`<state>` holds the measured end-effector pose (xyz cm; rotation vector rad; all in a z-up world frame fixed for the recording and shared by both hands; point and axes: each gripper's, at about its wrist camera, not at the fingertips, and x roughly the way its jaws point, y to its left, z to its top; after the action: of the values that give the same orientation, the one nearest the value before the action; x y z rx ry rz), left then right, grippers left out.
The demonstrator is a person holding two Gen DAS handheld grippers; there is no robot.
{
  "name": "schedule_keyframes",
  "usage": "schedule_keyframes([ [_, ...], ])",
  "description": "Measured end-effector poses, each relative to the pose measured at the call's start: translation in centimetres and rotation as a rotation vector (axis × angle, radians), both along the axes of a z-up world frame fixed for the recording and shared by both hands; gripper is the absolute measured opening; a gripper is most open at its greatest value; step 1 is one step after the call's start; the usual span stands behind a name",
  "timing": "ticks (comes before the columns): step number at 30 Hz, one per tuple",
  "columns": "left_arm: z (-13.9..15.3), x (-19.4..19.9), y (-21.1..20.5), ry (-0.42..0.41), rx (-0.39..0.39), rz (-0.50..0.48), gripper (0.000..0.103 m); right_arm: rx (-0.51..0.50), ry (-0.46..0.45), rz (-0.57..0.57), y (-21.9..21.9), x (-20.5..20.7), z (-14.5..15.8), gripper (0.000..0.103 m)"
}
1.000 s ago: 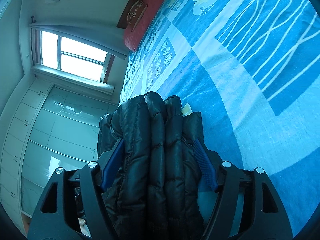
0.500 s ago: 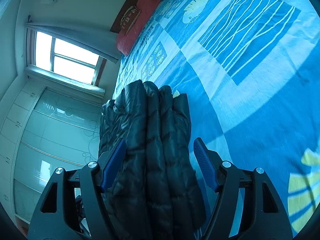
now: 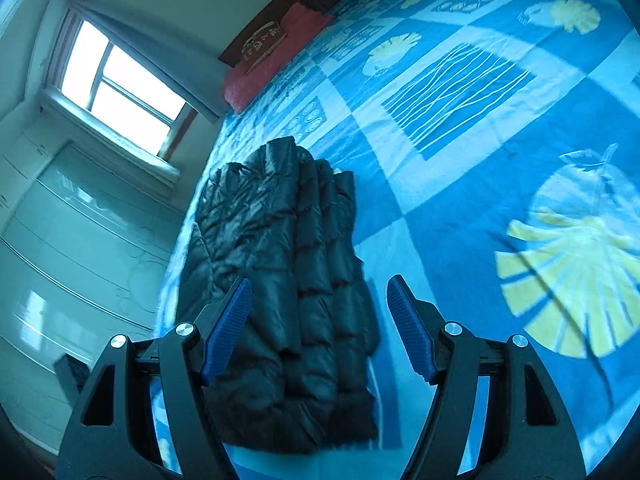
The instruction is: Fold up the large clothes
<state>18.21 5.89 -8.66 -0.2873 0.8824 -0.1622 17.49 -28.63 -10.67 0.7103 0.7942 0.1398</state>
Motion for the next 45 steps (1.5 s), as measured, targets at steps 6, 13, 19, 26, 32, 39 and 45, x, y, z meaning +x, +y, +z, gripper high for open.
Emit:
schedule_keyframes([
  [6, 1.3, -2.5, -0.8, -0.041, 0.093, 0.018, 0.080, -0.208, -0.011, -0.025, 2.1, -3.1, 1.8, 0.074],
  [13, 2.5, -5.1, -1.6, -0.080, 0.144, 0.040, 0.081, -0.413, -0.049, -0.008, 5.6, -5.6, 4.1, 0.079],
  [19, 3.3, -7.0, -2.4, -0.108, 0.182, 0.050, 0.081, -0.521, -0.091, 0.024, 8.7, -7.2, 5.7, 0.081],
  [26, 4.5, -8.6, -3.0, -0.150, 0.205, 0.051, 0.082, -0.580, -0.129, 0.048, 10.8, -8.3, 6.7, 0.085],
  [32, 5.1, -9.4, -3.1, -0.171, 0.214, 0.064, 0.083, -0.581, -0.141, 0.059, 11.5, -8.8, 7.1, 0.085],
  [39, 5.6, -9.8, -3.2, -0.185, 0.219, 0.067, 0.084, -0.580, -0.152, 0.065, 12.0, -9.1, 7.3, 0.085],
  [45, 5.6, -10.2, -3.3, -0.188, 0.218, 0.066, 0.084, -0.582, -0.164, 0.069, 12.2, -9.5, 7.5, 0.085],
])
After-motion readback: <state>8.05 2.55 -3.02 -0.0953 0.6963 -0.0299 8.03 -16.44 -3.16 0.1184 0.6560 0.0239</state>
